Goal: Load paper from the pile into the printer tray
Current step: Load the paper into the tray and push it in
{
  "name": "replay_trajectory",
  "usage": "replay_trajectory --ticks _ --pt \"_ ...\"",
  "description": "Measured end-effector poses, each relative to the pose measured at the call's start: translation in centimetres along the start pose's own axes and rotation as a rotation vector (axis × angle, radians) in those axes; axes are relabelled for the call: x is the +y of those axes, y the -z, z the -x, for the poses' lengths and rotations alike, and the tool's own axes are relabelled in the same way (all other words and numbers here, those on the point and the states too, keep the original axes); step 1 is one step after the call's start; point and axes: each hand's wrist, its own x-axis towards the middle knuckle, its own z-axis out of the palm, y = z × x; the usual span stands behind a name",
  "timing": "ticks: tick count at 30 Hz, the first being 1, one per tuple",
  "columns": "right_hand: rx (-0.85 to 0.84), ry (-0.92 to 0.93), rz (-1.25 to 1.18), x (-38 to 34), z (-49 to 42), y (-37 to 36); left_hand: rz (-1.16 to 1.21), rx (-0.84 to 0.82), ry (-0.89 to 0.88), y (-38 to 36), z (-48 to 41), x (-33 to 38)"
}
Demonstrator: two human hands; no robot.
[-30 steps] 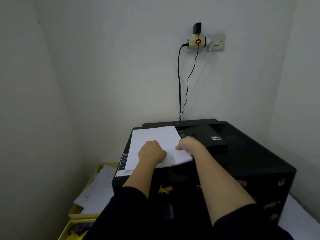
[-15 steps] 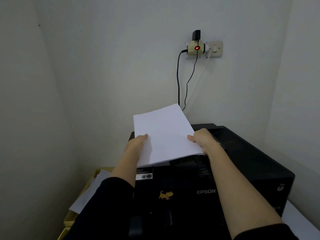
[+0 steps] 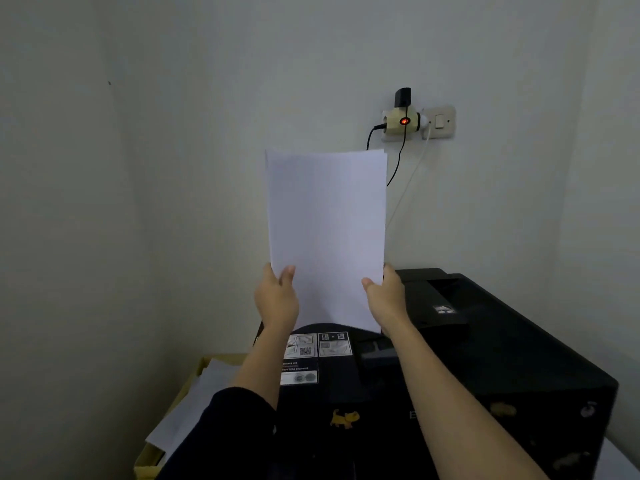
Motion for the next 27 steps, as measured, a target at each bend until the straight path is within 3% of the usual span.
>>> replay_trajectory --ticks 4,14,27 --pt "-0.021 -0.048 -0.059 1.6 1.2 -0.8 0.076 -0.090 0.024 -0.3 1.2 -2.1" --pt "0.061 -0.102 -0.106 1.9 1.1 -1.8 0.042 -0.126 0.067 -0.3 1.7 -2.5" --pt "0.195 -0.076 0.145 0.4 0.3 2.8 -0.244 -0.104 0.022 -0.9 3.2 1.5"
